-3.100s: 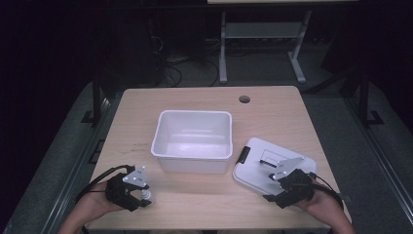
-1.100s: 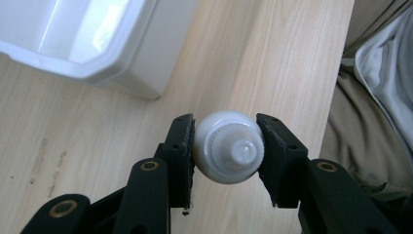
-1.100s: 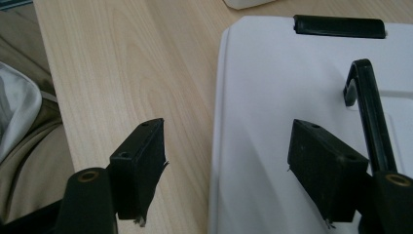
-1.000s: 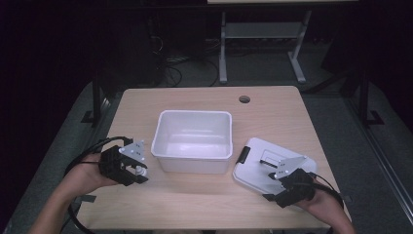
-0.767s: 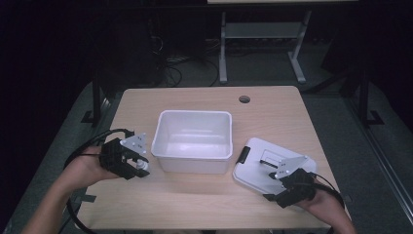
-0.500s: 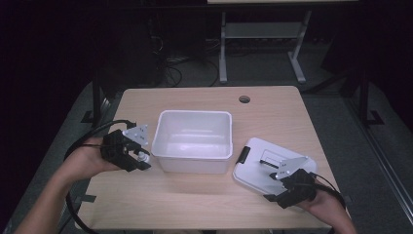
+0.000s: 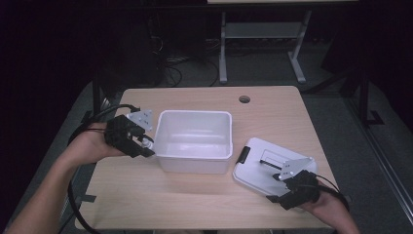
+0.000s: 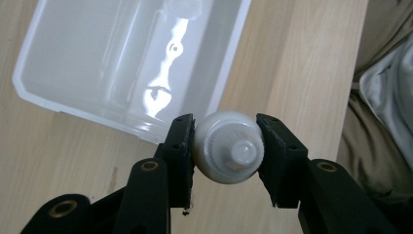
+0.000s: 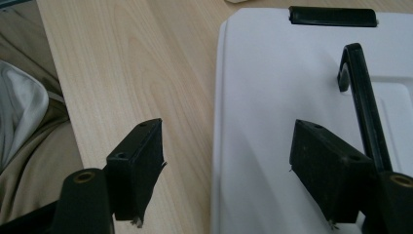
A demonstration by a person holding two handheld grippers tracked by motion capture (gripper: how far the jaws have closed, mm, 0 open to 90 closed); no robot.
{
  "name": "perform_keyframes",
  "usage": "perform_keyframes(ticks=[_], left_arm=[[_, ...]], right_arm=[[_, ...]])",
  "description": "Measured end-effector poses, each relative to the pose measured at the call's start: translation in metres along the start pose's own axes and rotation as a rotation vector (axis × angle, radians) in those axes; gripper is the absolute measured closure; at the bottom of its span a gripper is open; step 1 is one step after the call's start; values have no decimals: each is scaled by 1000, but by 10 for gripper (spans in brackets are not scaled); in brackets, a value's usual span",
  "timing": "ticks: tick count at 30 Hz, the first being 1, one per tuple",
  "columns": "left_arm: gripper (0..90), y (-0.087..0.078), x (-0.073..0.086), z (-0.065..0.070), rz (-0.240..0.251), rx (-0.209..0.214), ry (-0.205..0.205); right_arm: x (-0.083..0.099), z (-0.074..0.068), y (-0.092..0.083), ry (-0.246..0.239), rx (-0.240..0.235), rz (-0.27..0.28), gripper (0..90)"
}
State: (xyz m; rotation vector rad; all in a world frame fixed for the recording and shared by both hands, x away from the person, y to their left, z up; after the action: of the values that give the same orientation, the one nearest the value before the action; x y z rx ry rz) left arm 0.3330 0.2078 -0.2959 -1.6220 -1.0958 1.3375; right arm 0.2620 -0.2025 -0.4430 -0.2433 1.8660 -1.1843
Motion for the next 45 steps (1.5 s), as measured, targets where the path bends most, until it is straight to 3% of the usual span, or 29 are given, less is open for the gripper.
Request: perform_keyframes(ticks=[11, 25, 45], left_arm=[[601, 6, -12, -17, -3, 2, 14], [601, 23, -12, -35, -12, 12, -13], [601, 48, -5, -43, -16, 28, -42]], right_arm=[[-1, 0, 0, -7, -6, -4, 275], [-1, 4, -3, -2, 0, 5, 275], [1, 7, -4, 16, 1, 11, 275]])
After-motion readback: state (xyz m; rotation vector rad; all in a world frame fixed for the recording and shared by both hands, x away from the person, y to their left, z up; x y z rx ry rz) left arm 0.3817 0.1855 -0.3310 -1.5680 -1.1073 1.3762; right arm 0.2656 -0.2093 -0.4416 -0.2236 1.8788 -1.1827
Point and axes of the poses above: each handheld gripper's, and its own axes: y roughly forward along the jaws, x roughly out of its underside, z roughly to its right, the point moved 4 cm from there along y, roughly forward along the jaws, and after that the axes turned 15 degrees about y, right-handed, at the moved point
